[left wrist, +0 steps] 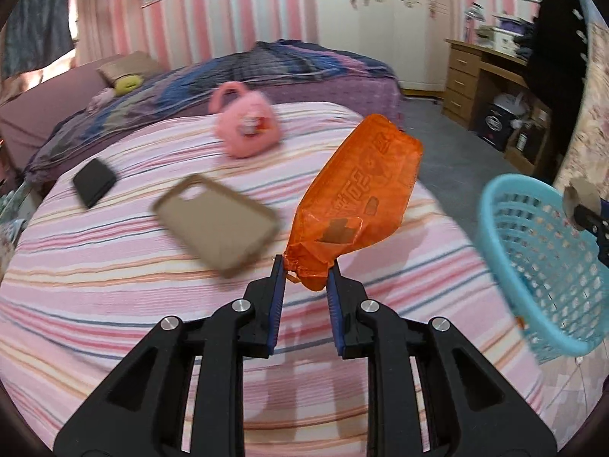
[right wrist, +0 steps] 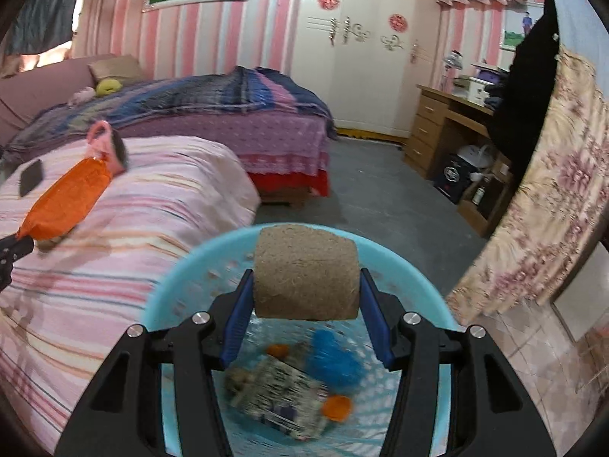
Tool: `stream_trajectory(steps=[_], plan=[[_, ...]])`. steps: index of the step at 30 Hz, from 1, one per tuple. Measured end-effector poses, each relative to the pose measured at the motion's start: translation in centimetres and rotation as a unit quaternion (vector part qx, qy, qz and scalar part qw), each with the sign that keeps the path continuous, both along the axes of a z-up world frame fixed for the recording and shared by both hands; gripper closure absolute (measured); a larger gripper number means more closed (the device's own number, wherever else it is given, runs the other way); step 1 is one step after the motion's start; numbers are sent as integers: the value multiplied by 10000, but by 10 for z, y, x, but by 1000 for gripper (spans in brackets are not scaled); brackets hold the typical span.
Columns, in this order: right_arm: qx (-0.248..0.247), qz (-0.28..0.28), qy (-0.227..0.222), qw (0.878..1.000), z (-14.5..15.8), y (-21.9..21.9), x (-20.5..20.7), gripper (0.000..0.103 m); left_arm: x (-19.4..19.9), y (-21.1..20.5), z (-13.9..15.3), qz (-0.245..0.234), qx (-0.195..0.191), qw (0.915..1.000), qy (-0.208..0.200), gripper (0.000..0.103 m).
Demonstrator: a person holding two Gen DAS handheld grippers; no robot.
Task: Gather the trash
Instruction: 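Carry the mesh bag and cardboard tube over the blue basket, then open both grippers to drop the bag and tube into the basket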
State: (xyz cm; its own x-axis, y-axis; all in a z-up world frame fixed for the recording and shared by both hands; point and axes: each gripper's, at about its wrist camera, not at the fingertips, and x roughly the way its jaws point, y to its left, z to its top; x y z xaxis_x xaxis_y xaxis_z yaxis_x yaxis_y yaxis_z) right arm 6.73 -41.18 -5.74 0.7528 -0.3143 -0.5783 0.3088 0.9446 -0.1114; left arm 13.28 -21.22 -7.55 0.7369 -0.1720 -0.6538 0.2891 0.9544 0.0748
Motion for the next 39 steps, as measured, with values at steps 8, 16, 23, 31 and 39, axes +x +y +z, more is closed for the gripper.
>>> stream_trajectory(steps=[8, 16, 23, 31, 39], plan=[[478, -428, -165, 9978, -5, -60, -27, 50, -14, -75, 2, -591, -65, 9982, -35, 83], [658, -574, -242, 9959, -16, -89, -32, 50, -21, -129, 1, -1134, -105, 9935, 54, 80], [720, -585, -271, 9953, -20, -98, -32, 50, -33, -135, 12, -1274, -152, 9914, -244, 22], [722, -564, -288, 9954, -21, -95, -31, 50, -27, -102, 18, -931, -282, 9947, -330, 9], [560, -539, -291, 9965, -30, -80, -21, 28, -15, -43, 19, -277, -350, 9983, -384, 7]])
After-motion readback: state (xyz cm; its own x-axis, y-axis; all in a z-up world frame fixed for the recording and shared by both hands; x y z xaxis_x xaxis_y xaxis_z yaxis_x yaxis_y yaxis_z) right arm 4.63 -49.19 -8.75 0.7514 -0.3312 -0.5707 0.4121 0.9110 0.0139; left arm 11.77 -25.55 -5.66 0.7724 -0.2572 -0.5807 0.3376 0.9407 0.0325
